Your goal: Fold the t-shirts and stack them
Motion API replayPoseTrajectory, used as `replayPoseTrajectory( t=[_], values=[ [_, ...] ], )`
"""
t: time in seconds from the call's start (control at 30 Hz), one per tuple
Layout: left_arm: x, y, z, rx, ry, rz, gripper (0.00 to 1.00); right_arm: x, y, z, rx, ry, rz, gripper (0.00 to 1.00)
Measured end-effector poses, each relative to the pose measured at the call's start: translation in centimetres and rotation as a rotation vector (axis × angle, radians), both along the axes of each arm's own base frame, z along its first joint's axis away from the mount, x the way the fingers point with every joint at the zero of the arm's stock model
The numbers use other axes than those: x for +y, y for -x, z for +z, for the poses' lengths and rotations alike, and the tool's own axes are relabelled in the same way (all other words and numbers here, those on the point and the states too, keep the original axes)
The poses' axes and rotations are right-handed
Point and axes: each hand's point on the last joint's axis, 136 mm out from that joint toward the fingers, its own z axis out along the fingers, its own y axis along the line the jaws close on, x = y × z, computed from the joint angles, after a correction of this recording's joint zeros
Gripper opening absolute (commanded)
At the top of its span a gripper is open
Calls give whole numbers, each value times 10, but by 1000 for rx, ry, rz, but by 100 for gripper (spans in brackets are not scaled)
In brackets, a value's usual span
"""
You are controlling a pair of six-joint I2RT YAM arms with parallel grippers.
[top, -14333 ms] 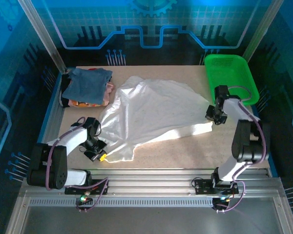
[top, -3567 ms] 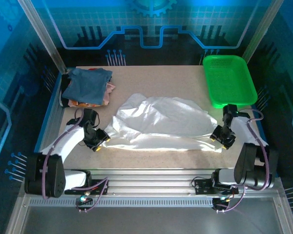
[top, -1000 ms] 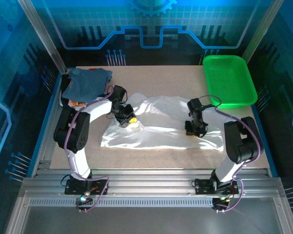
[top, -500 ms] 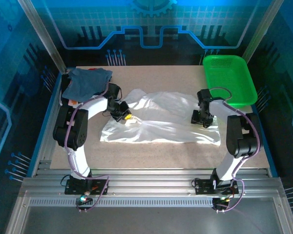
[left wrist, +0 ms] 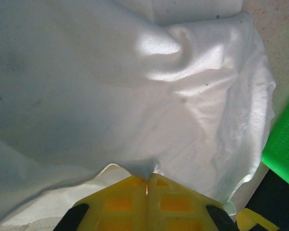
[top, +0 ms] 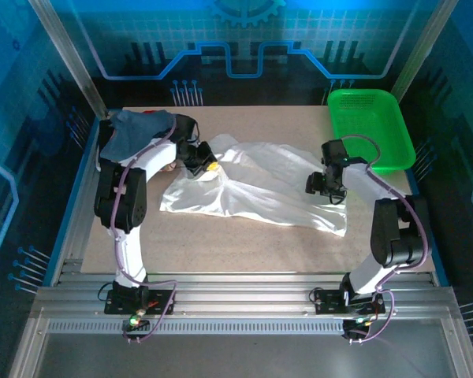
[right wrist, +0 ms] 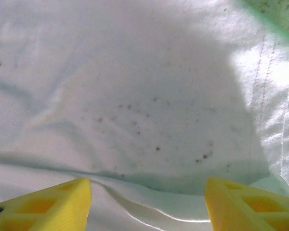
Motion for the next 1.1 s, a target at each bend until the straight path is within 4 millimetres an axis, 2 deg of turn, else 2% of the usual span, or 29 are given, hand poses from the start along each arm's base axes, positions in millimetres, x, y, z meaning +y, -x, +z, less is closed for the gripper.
replayPoseTrajectory(
  t=[0.23, 0.4, 0.63, 0.67, 0.8, 0.87, 0.97, 1.03, 1.1],
  values=[
    [-9, -23, -10, 23, 18, -66, 0, 10, 31, -24, 77, 0, 52, 65],
    [-13, -28, -4, 19, 4, -129, 2, 21, 42, -29, 114, 21, 98, 62],
    [-21, -35, 2, 7, -22, -215, 7, 19, 48, -47, 251, 101, 99, 60],
    [-24, -37, 1, 7, -25, -230, 13, 19, 47, -47, 257, 107, 101, 60],
    [-36, -43, -12, 12, -35, -291, 48, 19, 48, -46, 275, 119, 99, 61],
    [-38, -39, -20, 30, -44, -303, 64, 19, 48, -45, 282, 122, 100, 61],
    [-35, -29, -20, 32, -54, -285, 94, 21, 50, -44, 290, 126, 108, 61],
    [-26, -14, -6, 35, -66, -250, 99, 24, 52, -42, 299, 129, 121, 62],
    [-11, 0, 23, -5, -78, -202, 99, 31, 54, -40, 303, 129, 141, 62]
  ],
)
